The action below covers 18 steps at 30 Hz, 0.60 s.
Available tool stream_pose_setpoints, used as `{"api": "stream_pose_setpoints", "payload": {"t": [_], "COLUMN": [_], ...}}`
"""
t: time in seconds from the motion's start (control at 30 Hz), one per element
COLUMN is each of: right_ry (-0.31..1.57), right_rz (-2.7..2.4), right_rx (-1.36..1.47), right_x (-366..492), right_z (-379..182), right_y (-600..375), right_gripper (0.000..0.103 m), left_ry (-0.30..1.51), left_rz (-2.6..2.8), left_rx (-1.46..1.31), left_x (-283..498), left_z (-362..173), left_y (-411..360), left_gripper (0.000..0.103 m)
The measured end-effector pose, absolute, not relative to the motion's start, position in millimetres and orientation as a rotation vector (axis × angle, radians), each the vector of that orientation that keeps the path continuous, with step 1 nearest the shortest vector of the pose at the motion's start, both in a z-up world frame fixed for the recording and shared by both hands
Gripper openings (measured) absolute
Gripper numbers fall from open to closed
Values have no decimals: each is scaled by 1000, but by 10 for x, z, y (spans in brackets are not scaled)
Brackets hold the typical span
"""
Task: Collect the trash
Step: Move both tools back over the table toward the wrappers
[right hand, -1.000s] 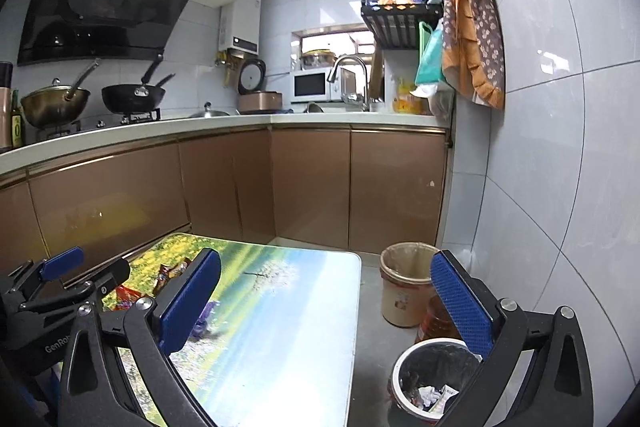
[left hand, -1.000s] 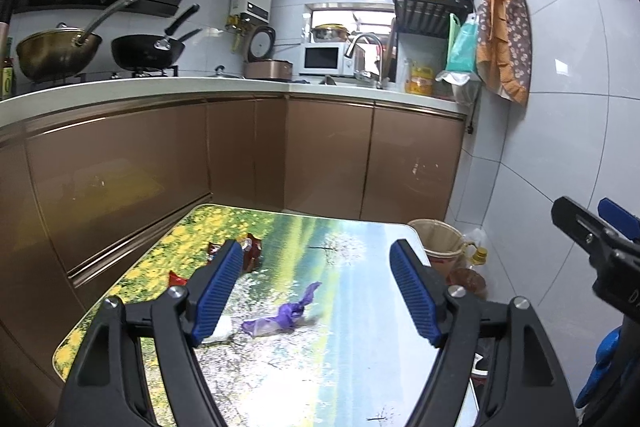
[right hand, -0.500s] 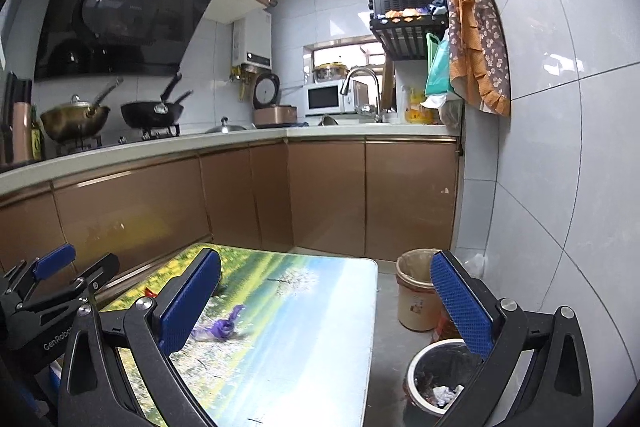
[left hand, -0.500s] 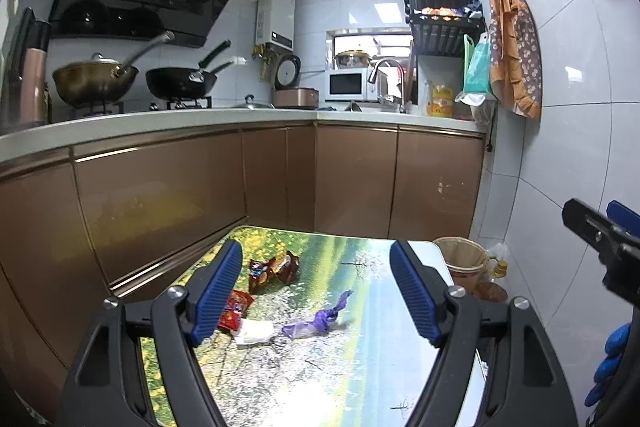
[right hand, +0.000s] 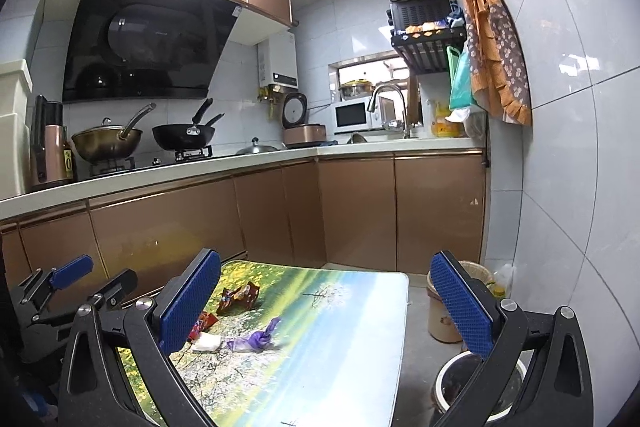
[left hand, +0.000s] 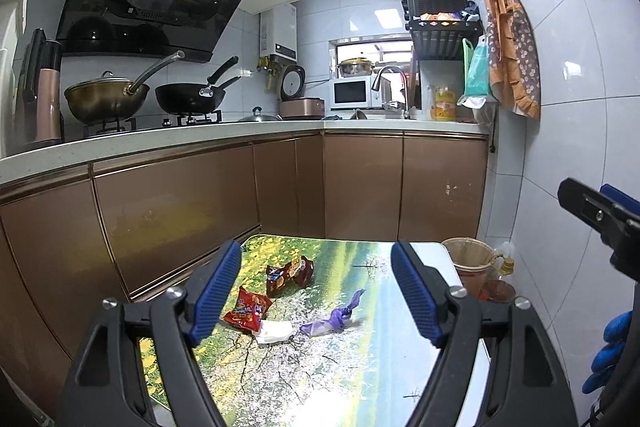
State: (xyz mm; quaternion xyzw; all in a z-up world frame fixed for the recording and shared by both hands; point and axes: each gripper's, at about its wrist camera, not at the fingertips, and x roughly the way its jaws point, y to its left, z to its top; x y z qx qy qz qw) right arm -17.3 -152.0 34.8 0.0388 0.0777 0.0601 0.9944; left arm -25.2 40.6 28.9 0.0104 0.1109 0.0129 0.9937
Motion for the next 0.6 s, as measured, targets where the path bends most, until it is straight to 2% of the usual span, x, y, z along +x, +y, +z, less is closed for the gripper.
{"api": "stream_pose_setpoints", "payload": {"t": [0.6], "right_ry": [248], "right_rz": [128], "right_rx": [45], "right_x": [278], "right_z": [155], "right_y": [-1395], "right_gripper": [103], "left_ry": [320], "left_rz": [33], "left_rx": [-11], "left_x": [248], "left_z": [-8], "left_y": [610], "left_gripper": [81]}}
